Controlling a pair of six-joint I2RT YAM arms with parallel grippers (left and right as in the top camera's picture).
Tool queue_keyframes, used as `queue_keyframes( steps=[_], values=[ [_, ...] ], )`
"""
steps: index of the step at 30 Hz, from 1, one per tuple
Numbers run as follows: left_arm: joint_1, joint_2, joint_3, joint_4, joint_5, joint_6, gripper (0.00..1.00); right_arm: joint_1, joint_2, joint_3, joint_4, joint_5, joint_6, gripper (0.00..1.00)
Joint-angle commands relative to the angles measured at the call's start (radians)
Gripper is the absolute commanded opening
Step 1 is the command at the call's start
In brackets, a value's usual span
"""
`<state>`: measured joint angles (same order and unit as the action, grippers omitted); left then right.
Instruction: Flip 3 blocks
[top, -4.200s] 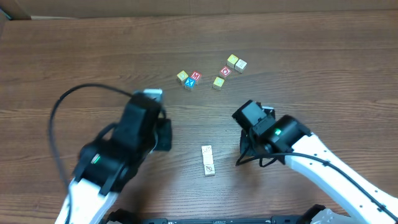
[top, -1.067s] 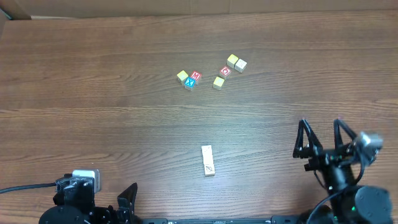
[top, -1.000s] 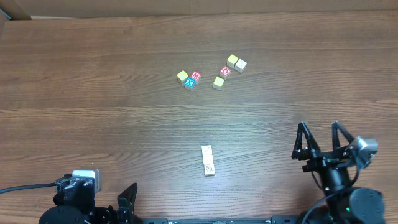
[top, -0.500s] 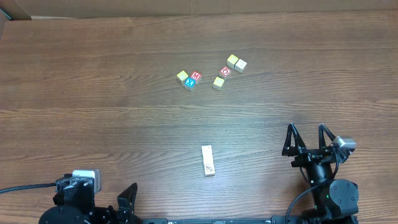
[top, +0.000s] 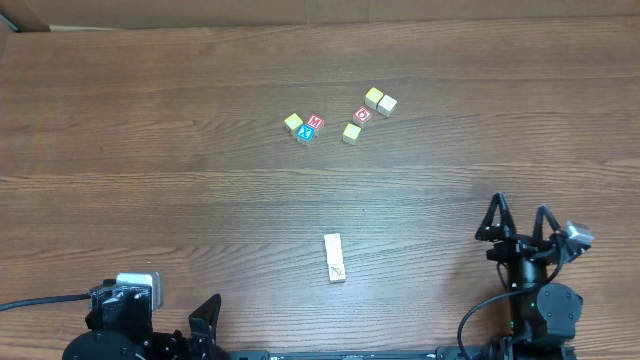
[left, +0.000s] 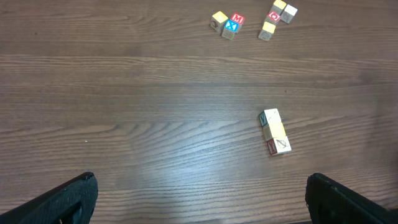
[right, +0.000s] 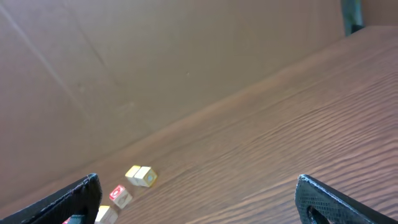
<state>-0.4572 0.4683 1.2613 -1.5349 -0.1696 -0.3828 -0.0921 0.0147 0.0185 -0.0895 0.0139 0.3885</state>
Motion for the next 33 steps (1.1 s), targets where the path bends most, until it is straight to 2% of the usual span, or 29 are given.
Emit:
queue_keyframes(
  steps=[1, 16, 33],
  values=[
    [0.005, -0.008, 0.008, 0.001, -0.014, 0.013, 1.00, 0.006, -0.012, -0.011, 0.007, -0.019, -0.055, 1.00],
    [0.005, -0.008, 0.008, 0.001, -0.014, 0.013, 1.00, 0.026, -0.012, -0.011, 0.006, -0.034, -0.341, 1.00],
    [0.005, -0.008, 0.008, 0.001, -0.014, 0.013, 1.00, 0.026, -0.012, -0.011, 0.007, -0.034, -0.333, 1.00]
  ],
)
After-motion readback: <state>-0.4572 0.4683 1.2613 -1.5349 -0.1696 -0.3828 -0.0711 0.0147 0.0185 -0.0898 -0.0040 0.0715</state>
